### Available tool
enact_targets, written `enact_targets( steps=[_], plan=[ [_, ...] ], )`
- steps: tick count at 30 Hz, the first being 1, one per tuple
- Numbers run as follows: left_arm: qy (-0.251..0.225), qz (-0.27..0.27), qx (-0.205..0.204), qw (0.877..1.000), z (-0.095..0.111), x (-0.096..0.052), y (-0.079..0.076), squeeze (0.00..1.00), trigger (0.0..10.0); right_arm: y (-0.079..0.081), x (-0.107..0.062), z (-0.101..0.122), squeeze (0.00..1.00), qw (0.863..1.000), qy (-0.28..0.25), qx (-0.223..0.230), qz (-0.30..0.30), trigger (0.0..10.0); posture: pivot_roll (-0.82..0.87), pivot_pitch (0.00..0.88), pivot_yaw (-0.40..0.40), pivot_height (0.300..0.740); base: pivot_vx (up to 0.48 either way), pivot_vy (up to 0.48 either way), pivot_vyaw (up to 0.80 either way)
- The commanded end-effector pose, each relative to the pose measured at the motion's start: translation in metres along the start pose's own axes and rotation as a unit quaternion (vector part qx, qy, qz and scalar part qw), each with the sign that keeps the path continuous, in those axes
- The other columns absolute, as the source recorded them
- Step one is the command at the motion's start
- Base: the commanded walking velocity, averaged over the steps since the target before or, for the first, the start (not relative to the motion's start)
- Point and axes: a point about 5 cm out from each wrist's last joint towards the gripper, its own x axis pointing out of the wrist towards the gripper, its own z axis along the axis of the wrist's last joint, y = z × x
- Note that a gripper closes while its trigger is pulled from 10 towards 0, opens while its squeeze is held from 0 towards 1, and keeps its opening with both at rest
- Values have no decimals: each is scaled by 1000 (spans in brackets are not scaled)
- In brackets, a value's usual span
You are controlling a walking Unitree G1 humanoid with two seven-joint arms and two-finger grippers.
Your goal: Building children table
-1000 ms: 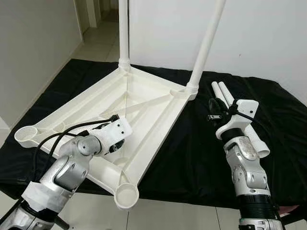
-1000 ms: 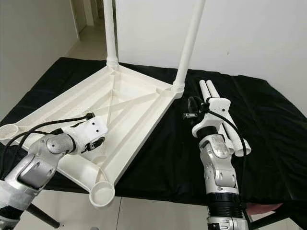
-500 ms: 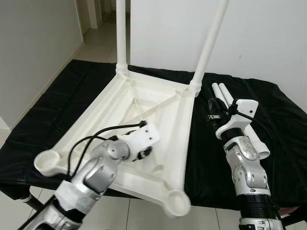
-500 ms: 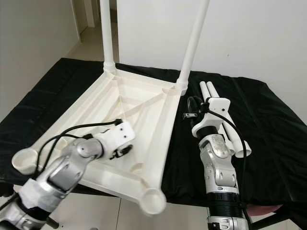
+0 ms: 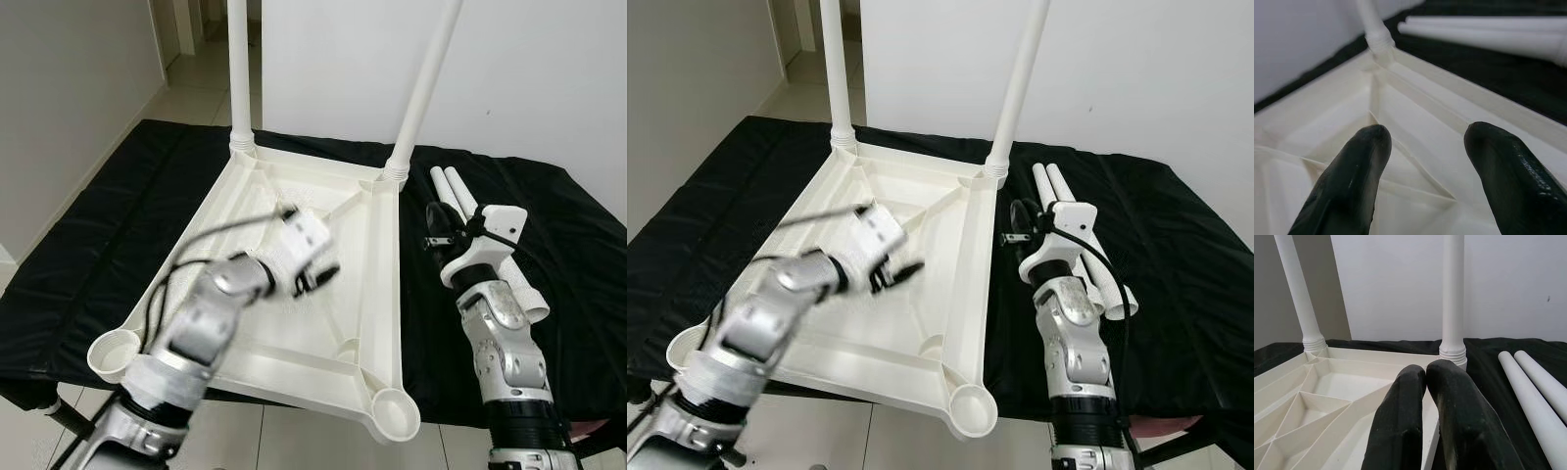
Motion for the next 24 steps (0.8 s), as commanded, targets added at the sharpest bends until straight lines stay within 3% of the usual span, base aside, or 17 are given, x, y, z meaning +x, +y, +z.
enact_targets(
  steps=[1, 6, 8, 9, 11, 18, 19, 23, 24],
  plan=[
    [-18, -23, 3, 1000, 2, -5, -4, 0, 10000, -3, -3, -3, 0, 1000, 7, -4, -9, 10000, -45, 0, -53, 740, 0, 0, 0],
    [-20, -84, 11, 996, -2, -18, -17, 0, 10000, -7, -14, -10, 0, 999, 22, -15, -21, 10000, -30, 0, -66, 740, 0, 0, 0],
    [-22, -158, 0, 987, -6, -31, -39, 0, 10000, -7, -31, -17, 0, 999, 35, -25, -23, 10000, -24, 0, -71, 740, 0, 0, 0],
    [-22, -158, 0, 987, -6, -31, -39, 0, 10000, -7, -31, -17, 0, 999, 35, -25, -23, 10000, -24, 0, -71, 740, 0, 0, 0],
    [-18, -207, -10, 978, -9, -40, -55, 0, 10000, -6, -43, -21, 0, 998, 36, -27, -32, 10000, -23, 0, -73, 740, 0, 0, 0],
    [-5, -240, -19, 971, -17, -49, -66, 0, 10000, 2, -62, -18, 0, 998, 17, -49, -41, 10000, -28, 0, -76, 740, 0, 0, 0],
    [7, -244, -22, 970, -22, -49, -67, 925, 10000, 6, -70, -23, 0, 998, 29, -49, -41, 10000, -35, 0, -71, 740, 0, 0, 0],
    [16, -244, -26, 969, -25, -49, -68, 925, 10000, 8, -72, -24, 0, 998, 34, -47, -40, 10000, -35, 0, -71, 740, 0, 0, 0],
    [28, -245, -29, 969, -28, -48, -69, 1000, 10000, 9, -73, -24, 0, 997, 35, -47, -39, 10000, -38, 0, -70, 740, 0, 0, 0]
  ],
)
